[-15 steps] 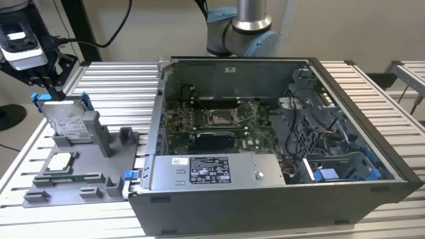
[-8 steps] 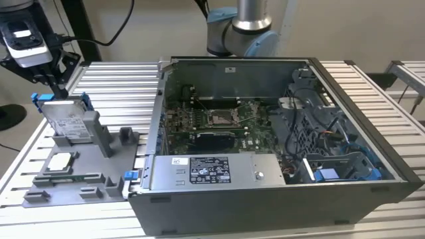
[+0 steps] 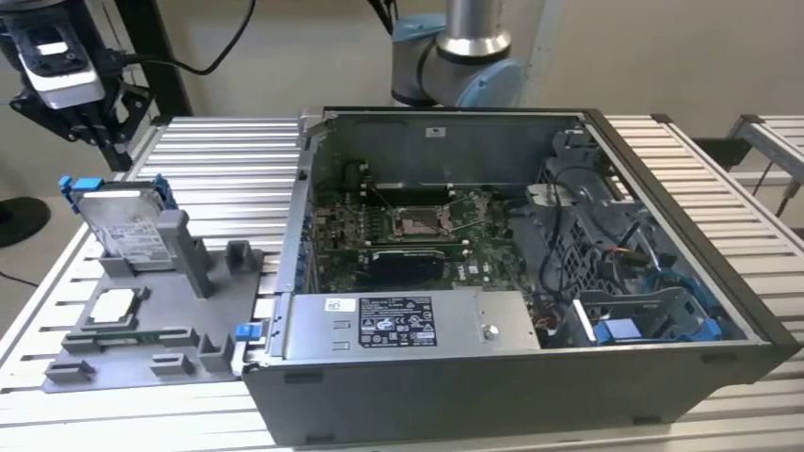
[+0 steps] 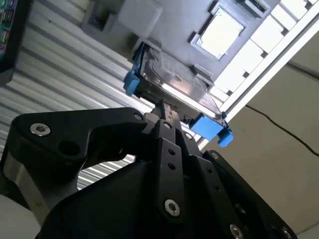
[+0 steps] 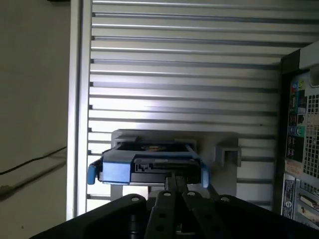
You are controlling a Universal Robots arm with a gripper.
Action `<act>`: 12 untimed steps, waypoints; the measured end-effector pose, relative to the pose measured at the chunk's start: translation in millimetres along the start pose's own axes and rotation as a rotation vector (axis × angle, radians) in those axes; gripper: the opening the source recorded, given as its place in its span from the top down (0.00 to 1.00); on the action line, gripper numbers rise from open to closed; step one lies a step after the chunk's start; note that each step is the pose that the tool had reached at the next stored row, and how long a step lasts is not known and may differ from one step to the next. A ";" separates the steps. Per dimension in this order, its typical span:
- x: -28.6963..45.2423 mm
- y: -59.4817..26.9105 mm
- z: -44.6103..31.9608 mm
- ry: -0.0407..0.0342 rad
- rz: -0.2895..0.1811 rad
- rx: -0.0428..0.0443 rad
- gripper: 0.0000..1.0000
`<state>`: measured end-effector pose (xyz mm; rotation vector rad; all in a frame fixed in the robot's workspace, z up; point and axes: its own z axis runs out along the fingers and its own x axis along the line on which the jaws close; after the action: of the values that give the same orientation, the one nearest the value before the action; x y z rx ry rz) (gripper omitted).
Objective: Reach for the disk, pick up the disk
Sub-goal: 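Reach for the disk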
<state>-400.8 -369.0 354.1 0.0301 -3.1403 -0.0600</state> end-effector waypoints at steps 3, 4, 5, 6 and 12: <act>11.7 1.3 0.1 0.0000 0.000 0.0000 1.00; 15.7 1.6 0.0 0.0000 0.000 0.0000 1.00; 19.5 1.9 0.1 -0.0001 0.000 -0.0001 1.00; 23.4 2.1 0.1 0.0000 0.000 0.0000 1.00; 44.0 2.5 0.1 0.0000 0.000 -0.0001 1.00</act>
<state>-444.8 -367.3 354.1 0.0304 -3.1403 -0.0601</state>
